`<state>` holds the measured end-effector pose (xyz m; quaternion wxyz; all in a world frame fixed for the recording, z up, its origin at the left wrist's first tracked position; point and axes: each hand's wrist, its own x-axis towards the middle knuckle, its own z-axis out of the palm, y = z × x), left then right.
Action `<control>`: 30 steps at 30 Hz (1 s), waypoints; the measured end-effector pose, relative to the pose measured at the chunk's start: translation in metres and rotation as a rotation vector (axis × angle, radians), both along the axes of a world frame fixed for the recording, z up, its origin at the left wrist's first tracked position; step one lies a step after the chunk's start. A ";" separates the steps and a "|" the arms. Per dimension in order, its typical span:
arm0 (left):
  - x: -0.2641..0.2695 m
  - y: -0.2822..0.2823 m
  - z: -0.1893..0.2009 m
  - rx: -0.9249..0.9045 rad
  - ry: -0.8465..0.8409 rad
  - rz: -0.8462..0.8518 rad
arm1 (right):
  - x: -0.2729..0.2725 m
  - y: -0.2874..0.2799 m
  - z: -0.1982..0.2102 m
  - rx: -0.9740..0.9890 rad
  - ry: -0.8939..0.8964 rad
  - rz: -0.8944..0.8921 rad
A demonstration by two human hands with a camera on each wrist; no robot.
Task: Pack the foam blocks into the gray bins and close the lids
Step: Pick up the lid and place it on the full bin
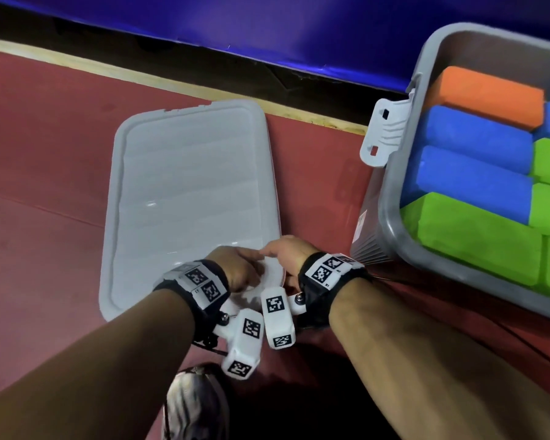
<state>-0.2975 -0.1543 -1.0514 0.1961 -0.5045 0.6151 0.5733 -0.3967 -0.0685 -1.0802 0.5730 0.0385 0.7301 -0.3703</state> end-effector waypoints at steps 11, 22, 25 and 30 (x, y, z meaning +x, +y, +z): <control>-0.026 -0.045 0.198 -0.261 0.353 -0.123 | -0.055 -0.008 0.209 -0.542 0.156 0.162; -0.207 0.111 0.281 -0.076 0.818 -0.412 | -0.214 0.192 0.331 -0.743 0.198 -0.218; -0.244 0.165 0.266 -0.123 0.753 -0.516 | -0.227 0.248 0.301 -0.506 0.379 -0.256; -0.267 0.229 0.231 -0.015 0.584 -0.716 | -0.222 0.273 0.233 -0.424 0.215 -0.389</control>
